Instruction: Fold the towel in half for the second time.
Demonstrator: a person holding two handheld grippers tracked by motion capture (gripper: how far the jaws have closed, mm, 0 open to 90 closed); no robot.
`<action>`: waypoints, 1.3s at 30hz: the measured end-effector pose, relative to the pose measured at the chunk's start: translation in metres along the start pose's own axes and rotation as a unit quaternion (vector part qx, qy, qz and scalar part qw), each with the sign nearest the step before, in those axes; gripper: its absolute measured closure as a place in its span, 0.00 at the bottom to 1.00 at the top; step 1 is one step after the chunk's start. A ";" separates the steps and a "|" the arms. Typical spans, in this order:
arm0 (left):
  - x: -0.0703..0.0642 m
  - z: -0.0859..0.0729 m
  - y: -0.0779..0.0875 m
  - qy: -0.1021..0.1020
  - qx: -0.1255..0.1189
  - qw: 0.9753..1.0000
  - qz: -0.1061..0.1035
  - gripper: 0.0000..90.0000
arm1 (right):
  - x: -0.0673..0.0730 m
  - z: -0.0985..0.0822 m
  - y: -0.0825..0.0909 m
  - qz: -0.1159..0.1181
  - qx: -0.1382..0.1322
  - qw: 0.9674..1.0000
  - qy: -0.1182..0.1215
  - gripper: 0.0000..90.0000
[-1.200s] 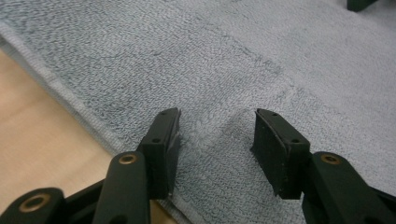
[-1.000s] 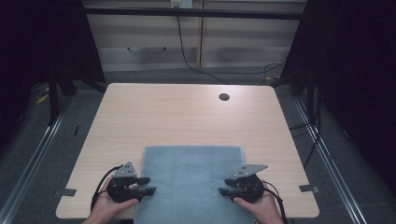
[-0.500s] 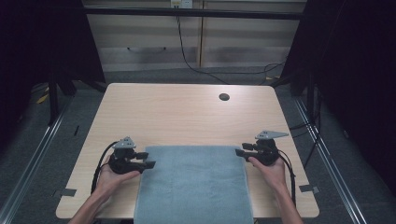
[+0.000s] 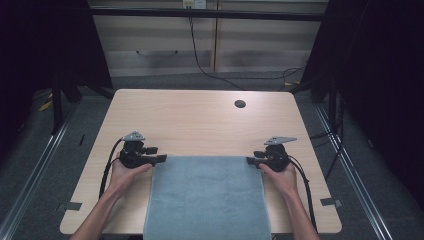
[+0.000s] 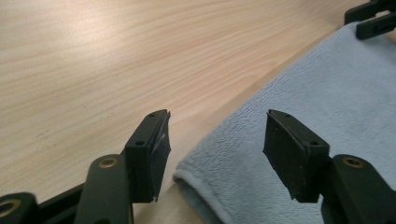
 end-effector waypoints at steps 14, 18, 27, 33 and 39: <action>0.006 -0.012 -0.012 -0.020 0.021 1.000 -0.007 0.54 | 0.001 -0.006 -0.004 0.023 0.001 1.000 -0.011 0.72; 0.000 -0.013 -0.015 -0.041 0.023 0.999 -0.010 0.79 | 0.002 -0.008 -0.002 0.035 0.003 0.999 -0.013 0.86; -0.002 -0.012 -0.009 -0.024 -0.001 0.999 -0.022 0.93 | 0.002 -0.004 0.008 0.041 -0.028 0.998 -0.024 0.94; -0.008 -0.008 0.001 -0.026 -0.020 0.999 -0.018 0.94 | 0.008 0.004 0.022 0.040 -0.051 0.998 -0.023 0.95; -0.013 -0.002 0.013 -0.017 -0.042 0.999 -0.023 0.94 | 0.013 0.010 0.031 0.043 -0.068 0.997 -0.023 0.95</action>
Point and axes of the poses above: each handheld gripper's, and its own axes: y roughly backward along the jaws, z roughly out of its top, x roughly to its left, the point moved 3 cm from there along -y, roughly forward along the jaws, and after that the axes turned 5 degrees about -z, right-handed, at the moved point
